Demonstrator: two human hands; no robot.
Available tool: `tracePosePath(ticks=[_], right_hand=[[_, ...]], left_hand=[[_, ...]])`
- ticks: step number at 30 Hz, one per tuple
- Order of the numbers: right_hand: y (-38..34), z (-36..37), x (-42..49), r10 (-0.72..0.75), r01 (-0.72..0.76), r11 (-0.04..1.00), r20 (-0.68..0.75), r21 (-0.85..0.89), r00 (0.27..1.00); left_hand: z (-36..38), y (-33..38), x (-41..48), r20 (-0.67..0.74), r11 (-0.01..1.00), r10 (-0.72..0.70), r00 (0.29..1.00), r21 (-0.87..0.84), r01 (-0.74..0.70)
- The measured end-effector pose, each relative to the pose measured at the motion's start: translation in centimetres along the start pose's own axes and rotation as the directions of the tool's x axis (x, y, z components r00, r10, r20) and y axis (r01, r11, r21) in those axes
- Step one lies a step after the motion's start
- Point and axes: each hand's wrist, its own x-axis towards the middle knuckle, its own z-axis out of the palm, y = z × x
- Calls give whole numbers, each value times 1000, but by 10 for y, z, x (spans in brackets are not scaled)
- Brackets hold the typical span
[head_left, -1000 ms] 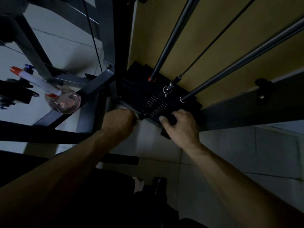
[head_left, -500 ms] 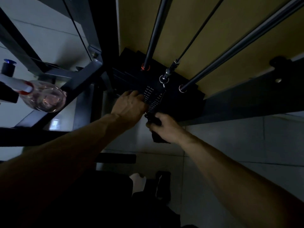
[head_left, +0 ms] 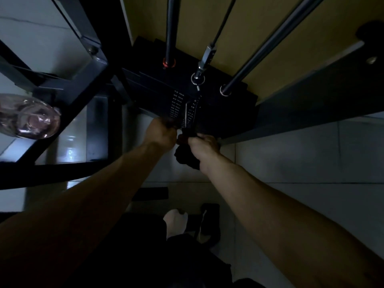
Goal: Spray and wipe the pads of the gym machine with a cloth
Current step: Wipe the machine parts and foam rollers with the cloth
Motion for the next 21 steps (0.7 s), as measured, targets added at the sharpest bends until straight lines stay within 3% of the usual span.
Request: tracePosePath(ticks=[6, 10, 12, 18, 21], right_hand=[[-28, 18, 0, 27, -24, 997, -51, 71, 998], [-49, 38, 24, 26, -18, 994, -73, 105, 997], [-46, 39, 26, -3, 11, 997, -114, 73, 994], [-31, 35, -22, -191, 217, 975, -306, 54, 933], [-36, 40, -60, -275, 301, 953, -332, 27, 902]], left_hand=[[-16, 23, -13, -95, 985, 8, 995, -169, -24], [-28, 13, -13, -213, 996, -51, 976, -81, 34], [-32, 4, -15, -225, 986, -97, 970, -152, 63], [-45, 0, -51, -201, 888, -170, 965, -455, 61], [-57, 5, -81, -92, 809, -227, 970, -572, 135]])
